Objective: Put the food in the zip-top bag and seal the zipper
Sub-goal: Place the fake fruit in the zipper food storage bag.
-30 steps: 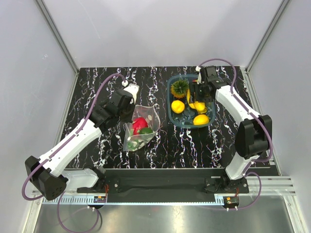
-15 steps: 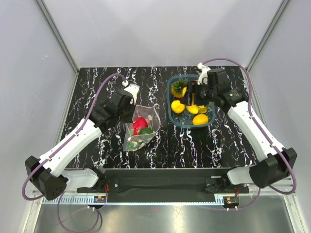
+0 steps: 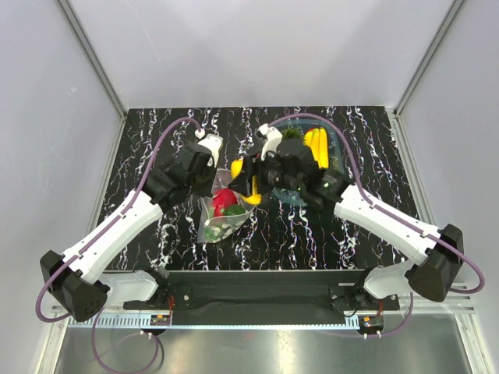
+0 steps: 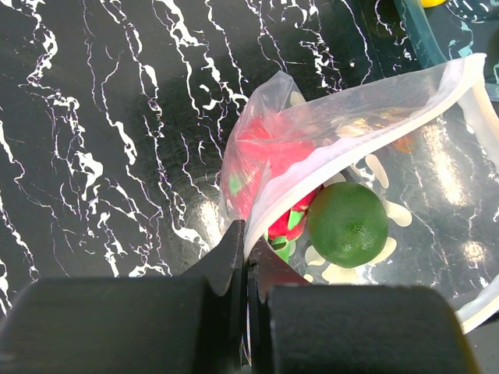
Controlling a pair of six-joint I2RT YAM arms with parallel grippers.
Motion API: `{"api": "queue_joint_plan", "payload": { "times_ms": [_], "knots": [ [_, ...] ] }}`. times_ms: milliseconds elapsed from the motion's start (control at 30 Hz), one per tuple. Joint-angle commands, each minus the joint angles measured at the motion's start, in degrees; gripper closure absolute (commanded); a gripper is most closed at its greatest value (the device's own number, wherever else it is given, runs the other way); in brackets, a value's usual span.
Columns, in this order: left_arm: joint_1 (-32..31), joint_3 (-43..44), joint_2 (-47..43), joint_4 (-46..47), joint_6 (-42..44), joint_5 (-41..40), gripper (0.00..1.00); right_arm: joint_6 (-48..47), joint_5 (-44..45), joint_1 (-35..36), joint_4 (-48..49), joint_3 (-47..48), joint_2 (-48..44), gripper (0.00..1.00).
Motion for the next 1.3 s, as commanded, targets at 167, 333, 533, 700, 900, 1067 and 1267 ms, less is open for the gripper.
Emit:
{"api": "queue_joint_plan", "payload": {
  "times_ms": [167, 333, 533, 700, 900, 1067, 1267],
  "knots": [
    [1.5, 0.4, -0.7, 1.6, 0.1, 2.5, 0.98, 4.5, 21.6, 7.6, 32.1, -11.2, 2.4, 0.53],
    [2.2, 0.5, -0.7, 1.6, 0.1, 3.0, 0.98, -0.9, 32.0, 10.9, 43.6, -13.7, 7.9, 0.54],
    [2.9, 0.4, -0.7, 1.6, 0.0, 3.7, 0.98, -2.5, 36.0, 12.7, 47.5, -14.2, 11.6, 0.32],
    [3.3, 0.5, -0.7, 1.6, 0.0, 4.1, 0.98, -2.0, 35.9, 12.8, 47.2, -15.6, 10.5, 0.08],
    [3.7, 0.6, -0.7, 1.3, 0.0, 3.5, 0.98, -1.2, 38.3, 13.1, 42.3, -14.9, 8.1, 0.05],
    [4.0, 0.6, -0.6, 1.5, 0.0, 3.7, 0.98, -1.1, 42.0, 13.0, 39.3, -17.4, 1.3, 0.19],
    [4.1, 0.7, -0.4, 1.3, 0.1, 3.9, 0.98, -1.2, 45.7, 12.7, 24.7, -15.6, -5.7, 0.25]
  ]
}}
